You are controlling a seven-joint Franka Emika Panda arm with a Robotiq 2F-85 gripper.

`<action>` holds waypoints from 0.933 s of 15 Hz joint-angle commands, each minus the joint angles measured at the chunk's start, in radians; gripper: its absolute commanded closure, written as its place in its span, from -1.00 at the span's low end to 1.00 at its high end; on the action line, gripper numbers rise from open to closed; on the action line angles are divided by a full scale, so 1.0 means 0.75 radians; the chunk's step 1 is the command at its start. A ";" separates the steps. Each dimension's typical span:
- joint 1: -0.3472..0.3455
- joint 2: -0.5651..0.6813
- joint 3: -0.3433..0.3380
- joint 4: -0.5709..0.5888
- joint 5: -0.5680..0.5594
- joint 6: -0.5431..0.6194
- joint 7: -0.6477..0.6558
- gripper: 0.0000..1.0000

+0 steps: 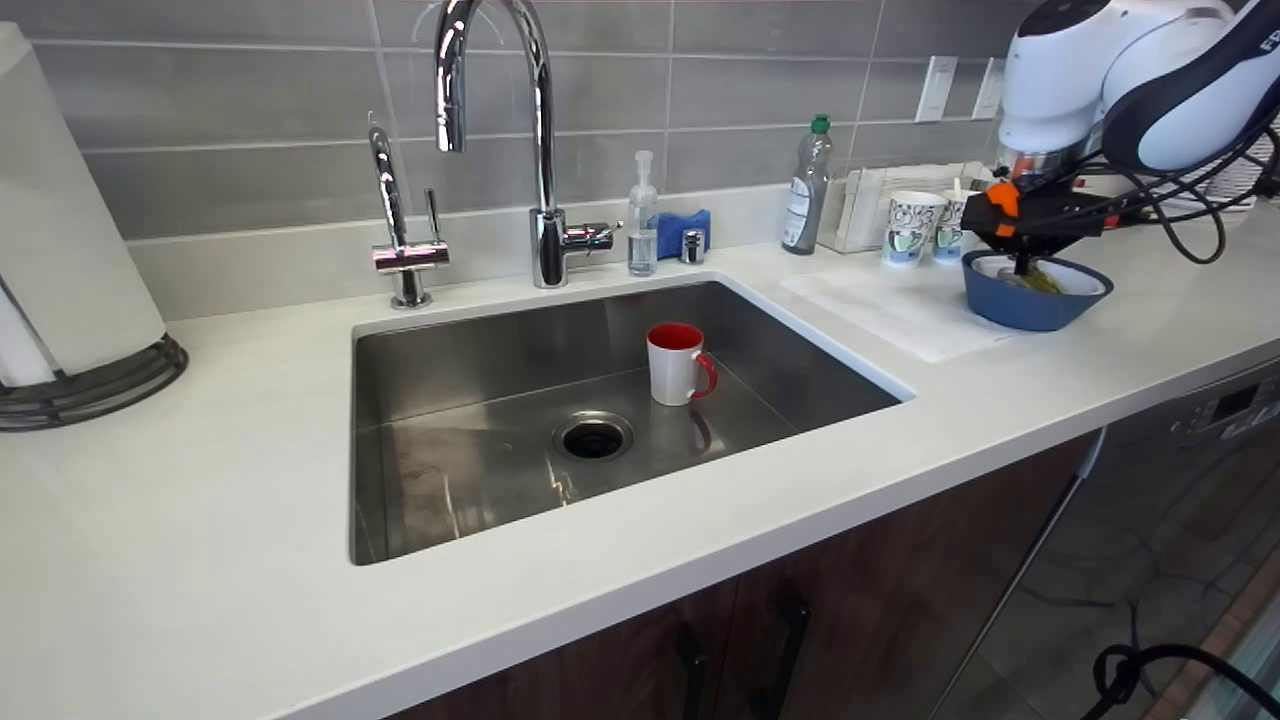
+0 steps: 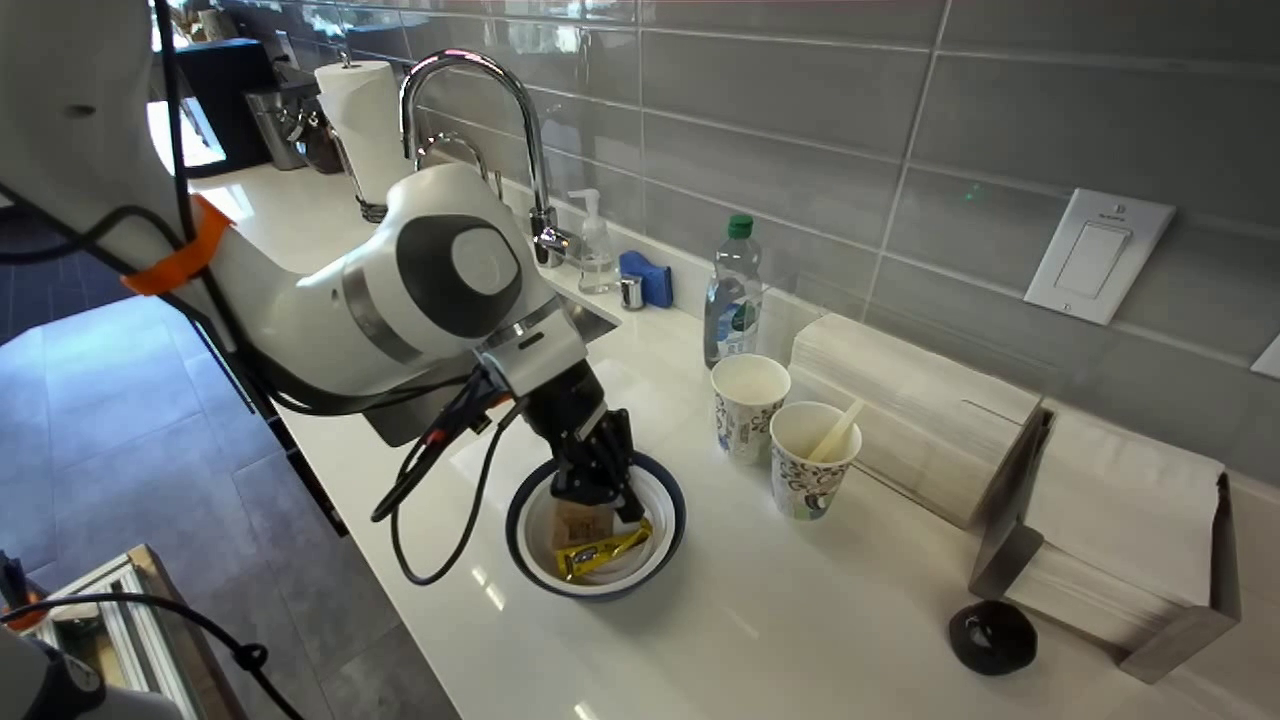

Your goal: Remove the yellow packet and white lid from the bowl and place them on the right side of the counter.

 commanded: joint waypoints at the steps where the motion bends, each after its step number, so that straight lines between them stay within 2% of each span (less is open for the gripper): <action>1: 0.005 -0.127 -0.002 -0.080 -0.022 0.027 0.008 1.00; 5: -0.007 -0.291 0.005 -0.165 -0.010 0.084 -0.049 1.00; 10: -0.030 -0.478 -0.016 -0.210 -0.045 0.180 -0.037 1.00; 14: -0.106 -0.565 -0.019 -0.147 -0.201 0.194 0.079 1.00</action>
